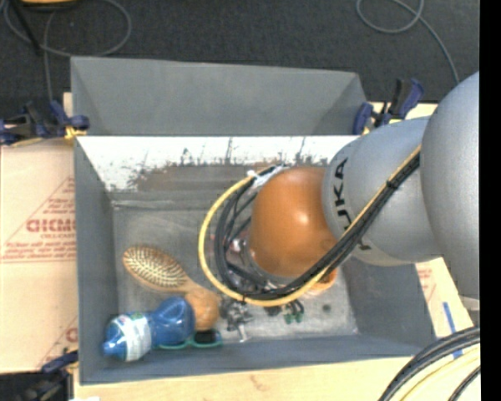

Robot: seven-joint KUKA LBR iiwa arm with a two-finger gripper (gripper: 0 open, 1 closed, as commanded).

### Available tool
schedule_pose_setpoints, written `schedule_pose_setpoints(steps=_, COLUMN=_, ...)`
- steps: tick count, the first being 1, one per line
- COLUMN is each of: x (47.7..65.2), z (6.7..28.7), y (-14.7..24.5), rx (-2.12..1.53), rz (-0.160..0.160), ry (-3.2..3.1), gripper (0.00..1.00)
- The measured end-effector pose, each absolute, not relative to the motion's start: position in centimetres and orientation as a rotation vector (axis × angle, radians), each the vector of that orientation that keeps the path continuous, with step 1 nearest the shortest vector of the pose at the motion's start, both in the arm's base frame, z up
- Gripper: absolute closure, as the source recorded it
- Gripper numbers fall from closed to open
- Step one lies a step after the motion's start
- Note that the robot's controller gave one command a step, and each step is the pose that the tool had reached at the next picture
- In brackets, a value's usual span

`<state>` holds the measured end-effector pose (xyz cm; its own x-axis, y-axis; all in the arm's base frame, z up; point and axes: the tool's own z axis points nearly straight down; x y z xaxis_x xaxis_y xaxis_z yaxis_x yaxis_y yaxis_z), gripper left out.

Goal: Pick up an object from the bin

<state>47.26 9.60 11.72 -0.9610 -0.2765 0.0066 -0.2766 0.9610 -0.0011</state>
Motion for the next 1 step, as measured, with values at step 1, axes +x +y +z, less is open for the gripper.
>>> schedule_pose_setpoints(steps=1, x=47.92, z=18.60, y=9.37, rx=0.447, rz=0.001, ry=-3.107, gripper=1.00)
